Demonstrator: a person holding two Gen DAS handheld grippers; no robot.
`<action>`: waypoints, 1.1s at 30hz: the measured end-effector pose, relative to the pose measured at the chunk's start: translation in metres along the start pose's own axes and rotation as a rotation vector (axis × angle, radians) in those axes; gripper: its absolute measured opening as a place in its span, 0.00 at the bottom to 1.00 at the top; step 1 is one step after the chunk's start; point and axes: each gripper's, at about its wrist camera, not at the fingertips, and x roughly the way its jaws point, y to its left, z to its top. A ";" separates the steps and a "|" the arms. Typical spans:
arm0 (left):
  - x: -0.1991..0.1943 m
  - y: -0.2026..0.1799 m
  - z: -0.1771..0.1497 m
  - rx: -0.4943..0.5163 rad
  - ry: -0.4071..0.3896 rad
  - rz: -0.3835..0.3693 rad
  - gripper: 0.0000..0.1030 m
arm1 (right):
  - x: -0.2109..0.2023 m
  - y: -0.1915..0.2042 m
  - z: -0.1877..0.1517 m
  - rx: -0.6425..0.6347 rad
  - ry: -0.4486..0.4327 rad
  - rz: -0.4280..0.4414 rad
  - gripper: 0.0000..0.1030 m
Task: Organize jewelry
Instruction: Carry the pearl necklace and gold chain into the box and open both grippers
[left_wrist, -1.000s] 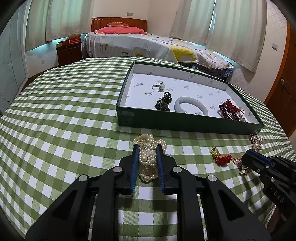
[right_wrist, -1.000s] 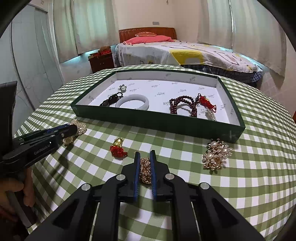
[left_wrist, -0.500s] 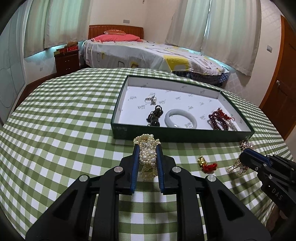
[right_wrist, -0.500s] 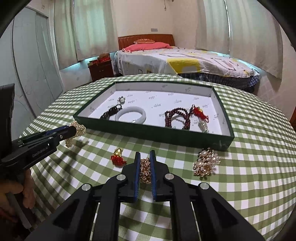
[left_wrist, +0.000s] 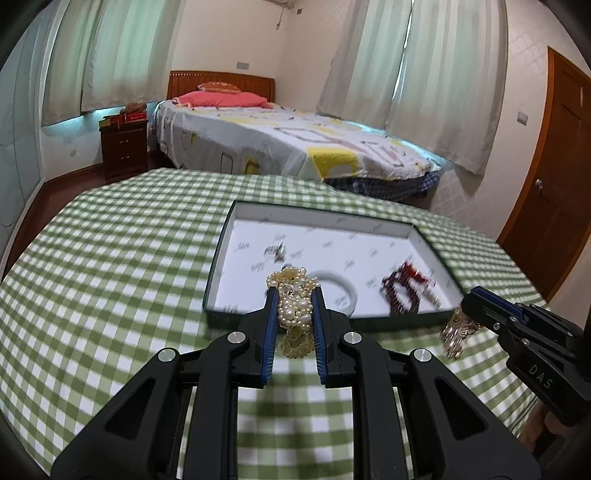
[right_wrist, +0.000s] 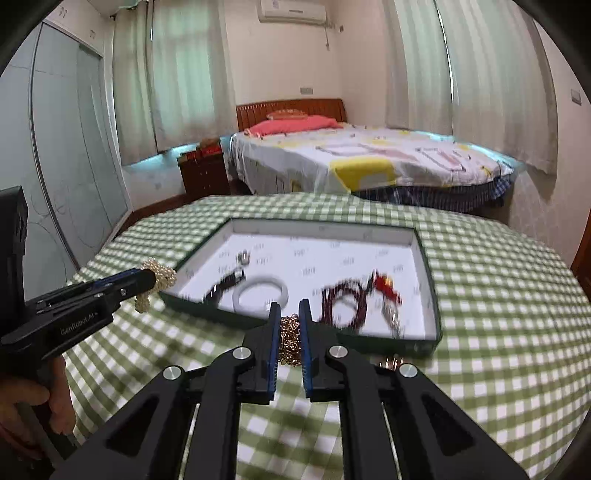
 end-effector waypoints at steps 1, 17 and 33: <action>0.000 -0.001 0.004 0.002 -0.007 -0.005 0.17 | 0.000 0.000 0.005 -0.003 -0.011 -0.001 0.10; 0.060 -0.039 0.081 0.060 -0.135 -0.046 0.17 | 0.046 -0.024 0.085 0.004 -0.156 -0.043 0.10; 0.184 -0.031 0.055 0.062 0.151 0.015 0.17 | 0.150 -0.054 0.059 0.059 0.092 -0.084 0.10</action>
